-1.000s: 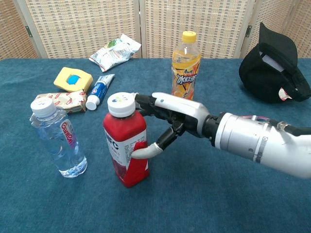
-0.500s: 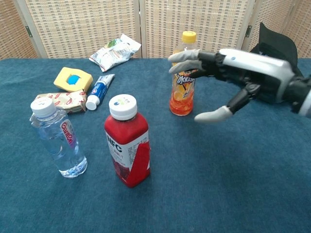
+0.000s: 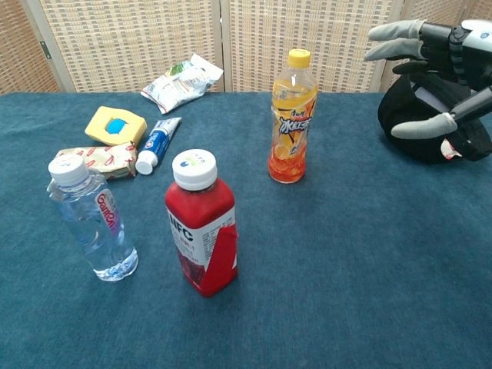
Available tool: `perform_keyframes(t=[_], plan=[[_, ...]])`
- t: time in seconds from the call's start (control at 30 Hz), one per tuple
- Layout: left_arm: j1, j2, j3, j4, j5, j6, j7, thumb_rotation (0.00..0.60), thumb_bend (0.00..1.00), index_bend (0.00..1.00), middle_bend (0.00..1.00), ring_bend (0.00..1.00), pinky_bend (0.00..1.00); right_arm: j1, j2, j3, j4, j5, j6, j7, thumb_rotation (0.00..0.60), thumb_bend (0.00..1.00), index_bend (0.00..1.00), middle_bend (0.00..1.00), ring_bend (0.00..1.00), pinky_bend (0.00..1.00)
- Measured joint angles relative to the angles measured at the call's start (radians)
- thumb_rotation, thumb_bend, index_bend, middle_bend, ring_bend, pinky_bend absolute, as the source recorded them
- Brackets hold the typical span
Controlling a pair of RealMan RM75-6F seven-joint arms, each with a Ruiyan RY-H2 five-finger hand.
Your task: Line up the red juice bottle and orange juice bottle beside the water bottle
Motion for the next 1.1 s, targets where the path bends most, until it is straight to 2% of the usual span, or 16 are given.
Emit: perform_keyframes(t=[0.2, 0.53, 0.83, 1.1], plan=[[0.002, -0.001, 0.002, -0.002, 0.005, 0.004, -0.002, 0.6, 0.22, 0.0, 0.0, 0.0, 0.0, 0.03, -0.058, 0.058, 0.061, 0.087, -0.098, 0.029, 0.6, 0.0, 0.03, 0.06, 0.01, 0.08], [0.004, -0.003, 0.002, 0.011, -0.004, 0.005, -0.014, 0.6, 0.22, 0.0, 0.0, 0.0, 0.0, 0.108, -0.218, 0.151, 0.257, 0.16, -0.23, 0.098, 0.6, 0.0, 0.02, 0.04, 0.01, 0.08], [0.005, -0.005, 0.001, 0.022, -0.008, 0.005, -0.025, 0.6, 0.22, 0.0, 0.0, 0.0, 0.0, 0.188, -0.353, 0.202, 0.425, 0.173, -0.332, 0.217, 0.6, 0.0, 0.02, 0.05, 0.01, 0.08], [0.005, 0.0, 0.0, 0.035, -0.017, 0.001, -0.041, 0.6, 0.22, 0.0, 0.0, 0.0, 0.0, 0.235, -0.43, 0.223, 0.534, 0.161, -0.376, 0.287, 0.6, 0.0, 0.02, 0.09, 0.01, 0.08]])
